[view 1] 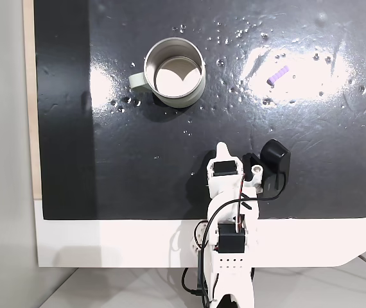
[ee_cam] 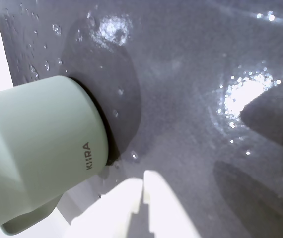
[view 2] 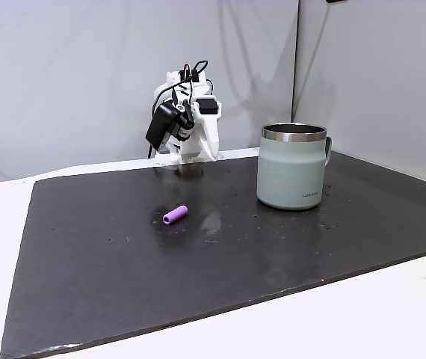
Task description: Grasp a pengrip and put it in the cup.
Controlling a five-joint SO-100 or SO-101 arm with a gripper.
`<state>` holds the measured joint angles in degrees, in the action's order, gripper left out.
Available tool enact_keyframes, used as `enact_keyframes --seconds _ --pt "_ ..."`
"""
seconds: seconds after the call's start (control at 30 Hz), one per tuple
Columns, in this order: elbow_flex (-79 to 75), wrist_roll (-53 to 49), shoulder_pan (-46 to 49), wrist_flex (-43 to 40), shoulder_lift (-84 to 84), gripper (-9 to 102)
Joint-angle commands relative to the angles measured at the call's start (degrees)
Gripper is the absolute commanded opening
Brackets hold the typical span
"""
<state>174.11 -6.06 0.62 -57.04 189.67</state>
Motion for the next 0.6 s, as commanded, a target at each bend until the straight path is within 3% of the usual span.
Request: enact_keyframes --seconds 0.0,0.57 --pt "-0.26 -2.64 -1.41 2.20 0.44 0" --pt "-7.56 -6.94 0.26 -0.18 0.53 1"
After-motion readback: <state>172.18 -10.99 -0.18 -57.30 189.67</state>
